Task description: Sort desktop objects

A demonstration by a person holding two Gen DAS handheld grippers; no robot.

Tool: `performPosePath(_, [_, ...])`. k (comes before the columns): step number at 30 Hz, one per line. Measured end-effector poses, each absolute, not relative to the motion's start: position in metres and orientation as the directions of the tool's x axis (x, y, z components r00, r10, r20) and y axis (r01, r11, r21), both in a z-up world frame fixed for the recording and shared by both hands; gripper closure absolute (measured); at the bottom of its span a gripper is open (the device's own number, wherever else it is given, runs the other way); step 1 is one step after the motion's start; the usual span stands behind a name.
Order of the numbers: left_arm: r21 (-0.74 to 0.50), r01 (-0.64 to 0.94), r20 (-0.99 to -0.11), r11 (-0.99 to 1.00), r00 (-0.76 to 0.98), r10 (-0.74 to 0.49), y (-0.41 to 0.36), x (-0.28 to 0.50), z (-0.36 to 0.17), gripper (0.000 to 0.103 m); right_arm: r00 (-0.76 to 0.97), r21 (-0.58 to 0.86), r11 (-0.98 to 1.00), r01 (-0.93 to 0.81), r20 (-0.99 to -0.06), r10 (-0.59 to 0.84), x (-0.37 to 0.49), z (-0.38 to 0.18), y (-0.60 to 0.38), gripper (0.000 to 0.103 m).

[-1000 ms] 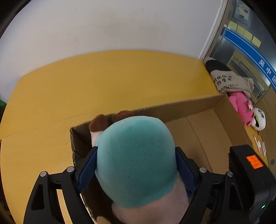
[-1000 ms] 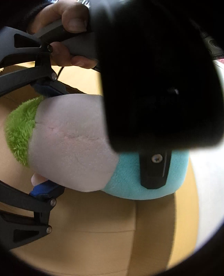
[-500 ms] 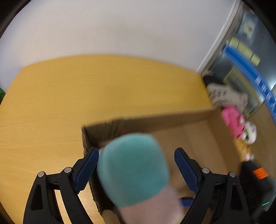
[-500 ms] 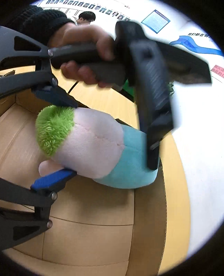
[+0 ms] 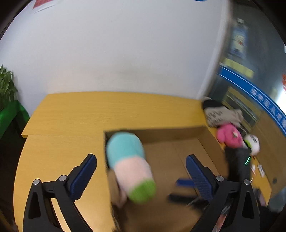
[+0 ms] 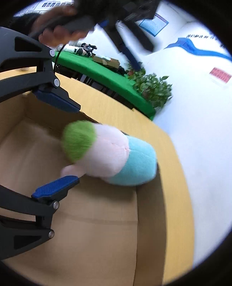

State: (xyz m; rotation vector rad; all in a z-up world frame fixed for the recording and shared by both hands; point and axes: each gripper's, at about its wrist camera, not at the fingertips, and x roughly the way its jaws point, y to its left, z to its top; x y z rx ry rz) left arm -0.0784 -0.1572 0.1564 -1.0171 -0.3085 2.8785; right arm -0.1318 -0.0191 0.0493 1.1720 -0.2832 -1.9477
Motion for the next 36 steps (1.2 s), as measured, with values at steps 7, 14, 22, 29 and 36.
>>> performPosePath(7, [-0.168, -0.023, -0.692, -0.985, -0.709, 0.135, -0.12, -0.004, 0.096, 0.0, -0.376, 0.359, -0.776, 0.518, -0.72, -0.583, -0.06, 0.078, 0.101, 0.022])
performPosePath(14, [-0.209, -0.003, -0.766, -0.978, -0.621, 0.165, -0.097, 0.01, 0.04, 0.0, -0.394, 0.296, -0.853, 0.43, -0.789, -0.472, -0.046, 0.037, 0.187, 0.025])
performPosePath(22, [-0.204, 0.038, -0.796, -0.978, -0.588, 0.143, -0.089, 0.041, 0.035, 0.001, -0.453, 0.273, -0.847, 0.457, -0.747, -0.486, -0.03, 0.035, 0.203, 0.025])
performPosePath(29, [-0.245, 0.138, -0.72, -0.96, -0.688, 0.085, -0.086, 0.071, 0.071, 0.0, -0.503, 0.312, -0.848, 0.428, -0.698, -0.51, -0.011, 0.058, 0.229, 0.023])
performPosePath(36, [-0.335, 0.078, -0.677, -0.939, -0.713, 0.183, -0.045, 0.077, 0.099, 0.0, -0.465, 0.509, -0.729, 0.459, -0.562, -0.685, 0.009, 0.057, 0.279, 0.022])
